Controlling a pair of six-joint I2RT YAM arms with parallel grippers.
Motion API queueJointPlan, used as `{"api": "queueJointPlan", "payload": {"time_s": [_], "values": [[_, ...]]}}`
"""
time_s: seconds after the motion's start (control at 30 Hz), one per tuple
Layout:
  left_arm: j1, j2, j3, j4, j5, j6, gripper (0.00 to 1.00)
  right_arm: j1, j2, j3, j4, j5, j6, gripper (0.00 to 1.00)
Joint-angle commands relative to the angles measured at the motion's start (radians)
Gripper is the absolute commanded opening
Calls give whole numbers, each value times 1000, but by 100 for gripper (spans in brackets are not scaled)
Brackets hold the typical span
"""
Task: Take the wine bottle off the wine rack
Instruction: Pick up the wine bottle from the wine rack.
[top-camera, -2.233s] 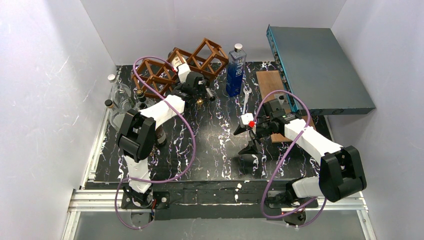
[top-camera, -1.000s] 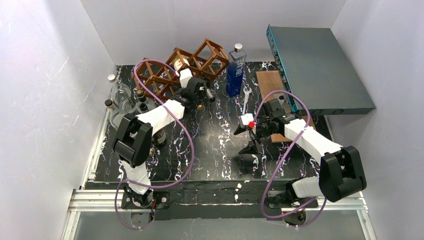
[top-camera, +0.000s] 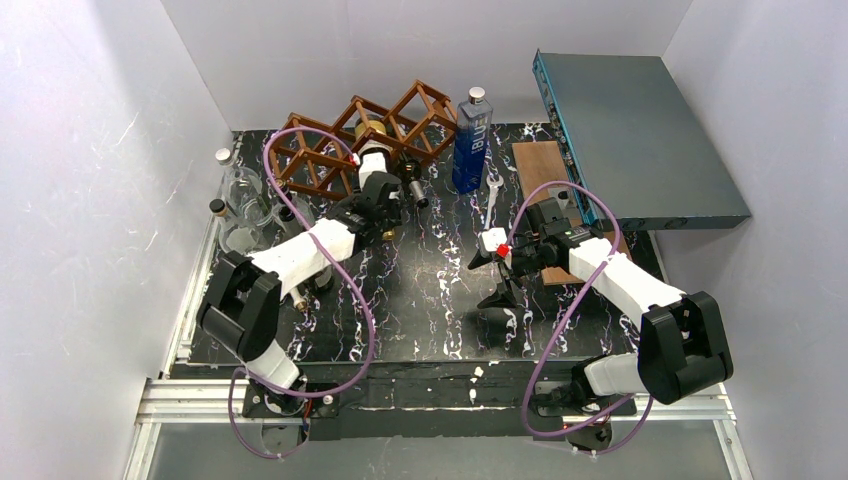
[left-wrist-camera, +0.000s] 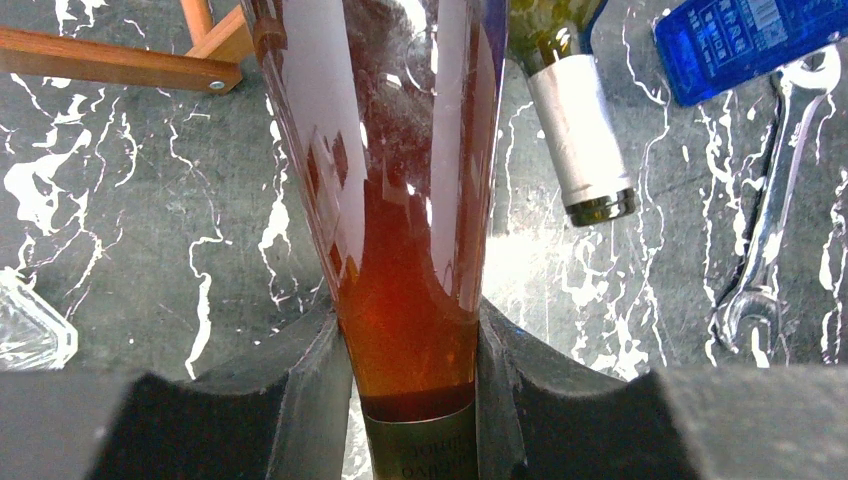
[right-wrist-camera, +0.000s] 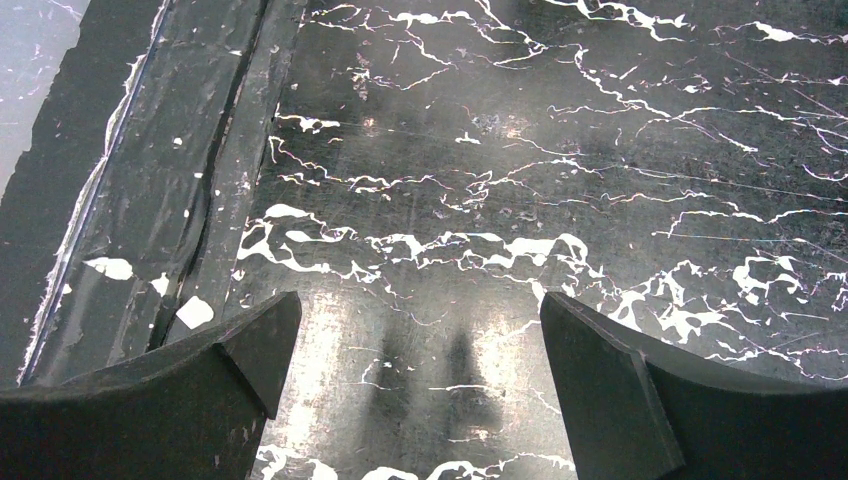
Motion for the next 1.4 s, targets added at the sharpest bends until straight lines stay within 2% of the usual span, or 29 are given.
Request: {"api": "queueJointPlan", "payload": {"time_s": [0.0, 1.37], "values": [[-1, -172, 7, 200, -108, 70, 0, -18, -10, -12, -2, -9, -19, 100], [-2, -402, -177, 309, -73, 94, 0, -18, 11, -6, -25, -6, -42, 100]]}}
